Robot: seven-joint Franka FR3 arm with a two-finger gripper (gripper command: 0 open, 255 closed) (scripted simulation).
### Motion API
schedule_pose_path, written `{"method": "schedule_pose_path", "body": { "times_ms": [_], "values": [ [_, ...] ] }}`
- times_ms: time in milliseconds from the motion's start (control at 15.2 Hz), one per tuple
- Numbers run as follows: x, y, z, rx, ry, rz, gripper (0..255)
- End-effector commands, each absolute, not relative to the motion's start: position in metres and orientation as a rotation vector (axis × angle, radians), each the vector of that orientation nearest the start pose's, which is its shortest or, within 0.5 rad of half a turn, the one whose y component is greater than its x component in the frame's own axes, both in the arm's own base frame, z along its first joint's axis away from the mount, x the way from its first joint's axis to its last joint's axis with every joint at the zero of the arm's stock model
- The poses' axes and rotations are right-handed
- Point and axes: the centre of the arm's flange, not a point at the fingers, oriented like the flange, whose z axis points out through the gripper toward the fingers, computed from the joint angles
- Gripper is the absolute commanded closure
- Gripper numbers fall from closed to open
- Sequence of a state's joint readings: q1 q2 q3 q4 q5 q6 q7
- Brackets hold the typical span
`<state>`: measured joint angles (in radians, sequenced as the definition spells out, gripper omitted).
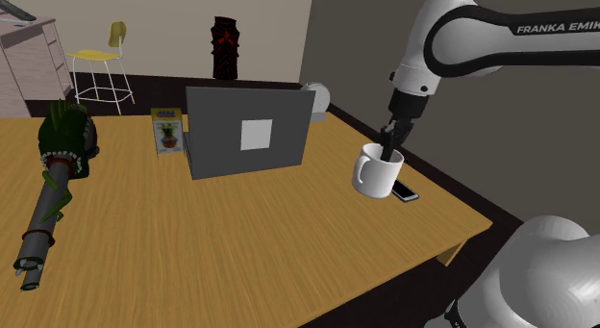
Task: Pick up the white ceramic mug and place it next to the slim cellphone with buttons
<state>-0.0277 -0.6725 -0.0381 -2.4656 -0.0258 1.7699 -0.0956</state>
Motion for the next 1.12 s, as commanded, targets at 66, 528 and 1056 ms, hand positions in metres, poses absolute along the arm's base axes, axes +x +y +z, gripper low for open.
{"method": "schedule_pose_path", "body": {
  "times_ms": [66, 528, 1056],
  "values": [
    [0.345, -0.027, 0.502, -3.14, -0.069, 0.036, 255],
    [0.345, -0.027, 0.465, -3.14, -0.069, 0.036, 255],
    [0.345, -0.027, 0.44, -3.14, -0.069, 0.036, 255]
  ]
}}
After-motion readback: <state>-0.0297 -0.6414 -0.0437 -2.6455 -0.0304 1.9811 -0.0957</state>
